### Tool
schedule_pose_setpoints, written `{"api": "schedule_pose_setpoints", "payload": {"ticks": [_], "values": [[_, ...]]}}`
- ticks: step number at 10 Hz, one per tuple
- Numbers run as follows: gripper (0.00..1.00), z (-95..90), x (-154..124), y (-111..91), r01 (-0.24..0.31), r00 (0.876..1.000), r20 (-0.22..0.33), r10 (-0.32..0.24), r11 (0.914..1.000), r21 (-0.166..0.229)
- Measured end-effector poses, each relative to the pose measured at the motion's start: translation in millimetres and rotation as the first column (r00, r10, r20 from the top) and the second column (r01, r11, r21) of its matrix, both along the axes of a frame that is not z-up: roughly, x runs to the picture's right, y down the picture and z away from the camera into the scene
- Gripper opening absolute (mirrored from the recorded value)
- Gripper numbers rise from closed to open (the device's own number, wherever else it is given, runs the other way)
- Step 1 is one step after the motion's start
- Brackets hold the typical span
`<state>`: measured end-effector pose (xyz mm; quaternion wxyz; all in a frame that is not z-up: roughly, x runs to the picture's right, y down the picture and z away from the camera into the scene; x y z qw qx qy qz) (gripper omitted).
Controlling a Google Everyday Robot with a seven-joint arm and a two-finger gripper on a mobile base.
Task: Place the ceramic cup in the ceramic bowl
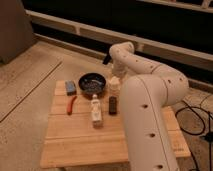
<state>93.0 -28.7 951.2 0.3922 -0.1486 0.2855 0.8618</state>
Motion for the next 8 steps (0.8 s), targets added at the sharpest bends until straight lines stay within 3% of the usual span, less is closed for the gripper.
{"api": "schedule_pose_setpoints", "payload": {"ticks": [2,4,5,7,8], "values": [[0.38,6.5,2.6,1.5,0.015,1.000,-0.002,-0.015,0.9998,-0.013],[0.14,8.0,-0.7,-9.4,0.025,1.000,0.010,-0.025,0.9997,0.008],[0.05,6.0,-4.5,-19.1,0.030,0.999,0.021,-0.031,0.9991,0.031],[0.00,-9.0,-22.7,-50.7,0.049,0.996,0.067,-0.057,0.9921,0.115],[0.00,-25.7,-34.2,-73.6,0.067,0.992,0.090,-0.085,0.9812,0.181]]}}
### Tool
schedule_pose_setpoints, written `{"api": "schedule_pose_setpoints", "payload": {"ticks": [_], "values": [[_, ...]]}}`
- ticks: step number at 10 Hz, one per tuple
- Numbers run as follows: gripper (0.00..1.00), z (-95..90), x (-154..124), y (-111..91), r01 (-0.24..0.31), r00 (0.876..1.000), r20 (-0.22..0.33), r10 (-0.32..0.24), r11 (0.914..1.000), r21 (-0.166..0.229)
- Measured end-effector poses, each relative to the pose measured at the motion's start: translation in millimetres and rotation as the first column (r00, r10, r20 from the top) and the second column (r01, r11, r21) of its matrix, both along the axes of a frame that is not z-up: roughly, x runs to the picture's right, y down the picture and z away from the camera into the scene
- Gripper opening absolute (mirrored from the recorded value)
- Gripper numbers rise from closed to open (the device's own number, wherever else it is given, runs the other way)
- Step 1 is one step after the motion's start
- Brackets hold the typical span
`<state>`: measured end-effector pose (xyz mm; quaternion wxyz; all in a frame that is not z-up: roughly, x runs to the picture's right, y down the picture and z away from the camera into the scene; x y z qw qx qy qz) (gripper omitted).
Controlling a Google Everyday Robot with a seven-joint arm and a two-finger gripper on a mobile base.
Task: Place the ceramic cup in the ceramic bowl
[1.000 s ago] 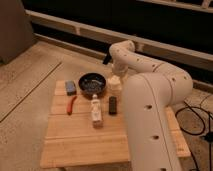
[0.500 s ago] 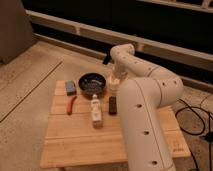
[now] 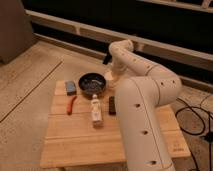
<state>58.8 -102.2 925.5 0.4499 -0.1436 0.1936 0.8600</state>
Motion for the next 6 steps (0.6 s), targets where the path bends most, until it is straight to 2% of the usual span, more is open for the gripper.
{"api": "schedule_pose_setpoints", "payload": {"ticks": [2,4,6], "values": [[0.00,-27.5,-12.3,-25.3,0.044,0.999,0.022,-0.046,0.9952,0.087],[0.00,-54.1,-30.8,-40.3,0.102,0.992,0.055,-0.113,0.9815,0.162],[0.00,-65.6,-55.4,-40.2,0.149,0.981,0.094,-0.170,0.9696,0.194]]}}
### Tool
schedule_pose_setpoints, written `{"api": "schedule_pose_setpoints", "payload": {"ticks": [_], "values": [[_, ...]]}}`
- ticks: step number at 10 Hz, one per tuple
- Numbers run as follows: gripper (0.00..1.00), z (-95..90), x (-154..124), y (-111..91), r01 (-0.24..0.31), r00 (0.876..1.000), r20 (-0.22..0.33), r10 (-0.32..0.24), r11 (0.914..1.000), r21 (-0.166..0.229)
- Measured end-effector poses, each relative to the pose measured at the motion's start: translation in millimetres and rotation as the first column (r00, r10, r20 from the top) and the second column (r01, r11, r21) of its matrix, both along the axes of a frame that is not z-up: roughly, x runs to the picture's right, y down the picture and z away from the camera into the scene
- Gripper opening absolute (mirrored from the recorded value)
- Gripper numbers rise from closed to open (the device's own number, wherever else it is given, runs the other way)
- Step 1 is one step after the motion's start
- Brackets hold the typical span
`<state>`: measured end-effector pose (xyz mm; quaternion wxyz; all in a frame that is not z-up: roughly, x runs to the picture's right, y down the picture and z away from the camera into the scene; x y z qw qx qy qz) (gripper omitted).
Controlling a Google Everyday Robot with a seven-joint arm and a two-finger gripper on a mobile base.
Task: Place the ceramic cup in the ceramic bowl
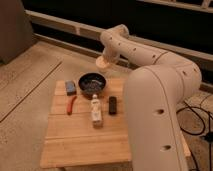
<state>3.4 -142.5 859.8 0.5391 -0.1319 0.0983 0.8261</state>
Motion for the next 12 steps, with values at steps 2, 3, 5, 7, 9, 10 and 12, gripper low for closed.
{"api": "schedule_pose_setpoints", "payload": {"ticks": [2,3,5,7,9,10,12], "values": [[0.00,4.4,-22.1,12.0,0.032,0.999,0.041,-0.032,0.9995,-0.008],[0.00,11.2,-28.0,19.5,0.042,0.998,0.055,-0.041,0.9989,-0.020],[0.00,25.1,-38.7,32.4,0.062,0.995,0.077,-0.058,0.9967,-0.053],[0.00,40.2,-45.9,44.4,0.084,0.994,0.081,-0.076,0.9922,-0.092],[0.01,57.5,-49.8,60.8,0.095,0.994,0.069,-0.085,0.9838,-0.152],[0.06,65.9,-51.3,70.2,0.099,0.994,0.061,-0.089,0.9784,-0.182],[0.28,83.1,-50.5,83.3,0.100,0.995,0.050,-0.091,0.9690,-0.226]]}}
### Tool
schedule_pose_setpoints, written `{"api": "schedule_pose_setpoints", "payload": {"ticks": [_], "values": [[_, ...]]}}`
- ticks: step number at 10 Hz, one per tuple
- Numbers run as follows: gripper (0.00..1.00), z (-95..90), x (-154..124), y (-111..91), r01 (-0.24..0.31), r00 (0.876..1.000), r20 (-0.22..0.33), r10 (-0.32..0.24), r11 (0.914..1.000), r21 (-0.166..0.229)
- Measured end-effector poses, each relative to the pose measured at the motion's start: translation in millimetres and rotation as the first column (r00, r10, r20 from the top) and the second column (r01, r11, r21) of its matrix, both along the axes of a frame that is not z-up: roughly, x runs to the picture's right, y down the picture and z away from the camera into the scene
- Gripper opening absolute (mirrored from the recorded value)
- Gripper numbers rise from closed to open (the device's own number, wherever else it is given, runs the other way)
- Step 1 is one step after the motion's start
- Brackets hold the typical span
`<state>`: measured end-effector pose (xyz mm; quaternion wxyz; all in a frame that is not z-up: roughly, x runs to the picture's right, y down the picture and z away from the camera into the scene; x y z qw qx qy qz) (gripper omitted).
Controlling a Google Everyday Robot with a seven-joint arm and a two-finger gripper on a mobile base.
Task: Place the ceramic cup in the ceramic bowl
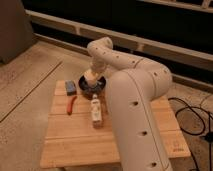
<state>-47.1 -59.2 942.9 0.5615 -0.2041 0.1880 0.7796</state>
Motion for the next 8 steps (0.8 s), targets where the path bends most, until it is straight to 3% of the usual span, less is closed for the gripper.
{"api": "schedule_pose_setpoints", "payload": {"ticks": [5,8], "values": [[0.74,21.6,-3.3,-1.3,-0.035,0.998,0.045,0.036,0.9992,-0.020],[0.76,26.1,-3.8,-6.5,-0.043,0.997,0.069,0.045,0.9988,-0.021]]}}
